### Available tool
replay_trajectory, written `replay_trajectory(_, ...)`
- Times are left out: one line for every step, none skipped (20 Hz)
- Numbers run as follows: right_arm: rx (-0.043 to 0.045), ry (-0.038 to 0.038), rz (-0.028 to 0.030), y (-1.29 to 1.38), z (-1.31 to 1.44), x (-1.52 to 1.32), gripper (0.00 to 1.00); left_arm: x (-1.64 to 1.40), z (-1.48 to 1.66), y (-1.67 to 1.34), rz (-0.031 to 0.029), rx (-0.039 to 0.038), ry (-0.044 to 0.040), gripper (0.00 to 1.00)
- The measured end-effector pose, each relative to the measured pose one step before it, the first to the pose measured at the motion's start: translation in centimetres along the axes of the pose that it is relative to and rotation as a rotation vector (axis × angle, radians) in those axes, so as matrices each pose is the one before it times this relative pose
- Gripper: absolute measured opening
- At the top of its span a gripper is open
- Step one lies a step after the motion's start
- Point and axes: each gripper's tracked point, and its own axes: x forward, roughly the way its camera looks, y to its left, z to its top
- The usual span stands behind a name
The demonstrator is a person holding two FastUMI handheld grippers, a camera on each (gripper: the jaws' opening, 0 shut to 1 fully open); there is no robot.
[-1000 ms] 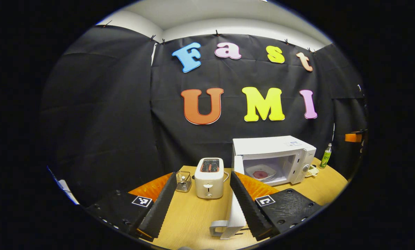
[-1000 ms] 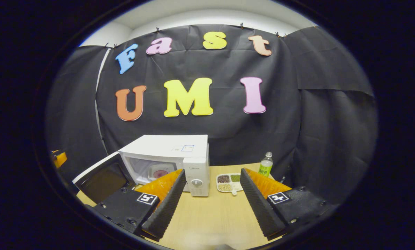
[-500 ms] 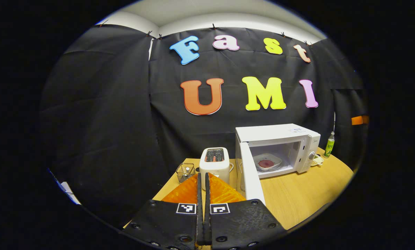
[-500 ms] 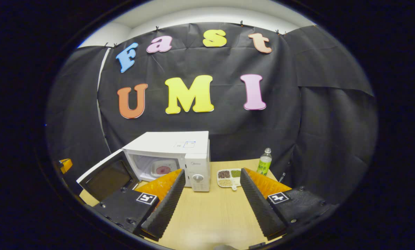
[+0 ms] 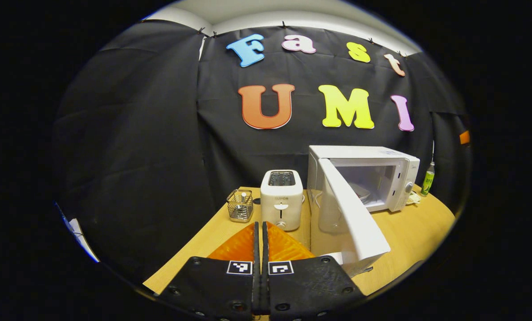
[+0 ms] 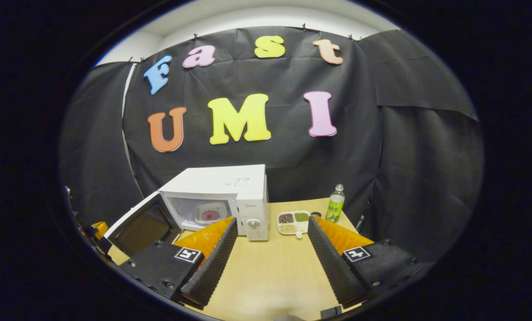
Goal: Open the microwave oven with the left hand, put the food in, and close the microwave oven.
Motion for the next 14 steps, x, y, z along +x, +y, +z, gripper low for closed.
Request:
replay_trajectory(0.00014,0.00234,-0.00319,-0.235,-0.016,-0.056,1.0,0.199,-0.421,-0.204,0.00455,0.0093,0.00836,0.0)
replay_trajectory(-0.00975,-0.00196,-0.00762,-0.276,0.024,-0.02,0.92,0.257,-0.23,-0.372,-0.00063,0.011,0.00745,0.0)
replay_trajectory(-0.00824,0.0027,-0.00477,-0.282,0.001,-0.059,1.0,0.004,-0.044,-0.412,-0.0061,0.00179,0.00059,0.0)
replay_trajectory(0.00047,0.0026,0.0041,0.041,-0.061,-0.096,1.0,-0.002,0.058,-0.852,-0.01352,-0.0106,-0.0007,0.0)
replay_trajectory(0.00317,-0.00047,0.00815,0.151,0.061,-0.064,1.0,-0.246,0.145,-0.314,0.00131,0.00014,-0.01073,0.0)
replay_trajectory(-0.00127,0.00103,0.00605,-0.022,0.1,-0.022,1.0,-0.071,0.118,-0.807,-0.01756,-0.00277,-0.00162,0.0)
replay_trajectory(-0.00244,-0.00042,0.00818,-0.045,0.02,0.047,1.0,0.016,0.052,-0.888,-0.01516,-0.00548,-0.00147,0.0)
replay_trajectory(-0.00688,0.00214,0.0062,-0.108,0.148,0.05,1.0,0.022,0.217,-0.917,-0.01259,0.00248,-0.00615,0.0)
replay_trajectory(-0.00783,-0.00144,0.00494,-0.135,0.298,-0.007,1.0,-0.022,-0.098,-0.569,-0.0028,0.00166,0.0049,0.0)
replay_trajectory(-0.00383,-0.01119,0.00694,-0.061,0.55,-0.06,1.0,-0.031,0.087,-1.034,-0.01736,-0.0055,-0.0055,0.0)
replay_trajectory(0.00072,-0.01515,0.00242,-0.219,0.597,-0.108,0.92,0.074,0.223,-1.158,-0.01707,-0.00157,-0.00743,0.0)
replay_trajectory(0.00222,-0.00602,0.0008,-0.263,0.27,0.005,1.0,0.123,-0.14,-1.201,-0.0127,0.00195,0.00898,0.0)
replay_trajectory(0.00424,0.00308,0.00934,-0.016,0.037,-0.029,1.0,0.015,-0.217,-1.253,-0.0178,-0.00031,0.00201,0.0)
replay_trajectory(-0.00056,0.00137,0.00581,-0.156,-0.062,-0.094,1.0,0.081,-0.095,-1.416,-0.01981,-0.00185,0.00182,0.0)
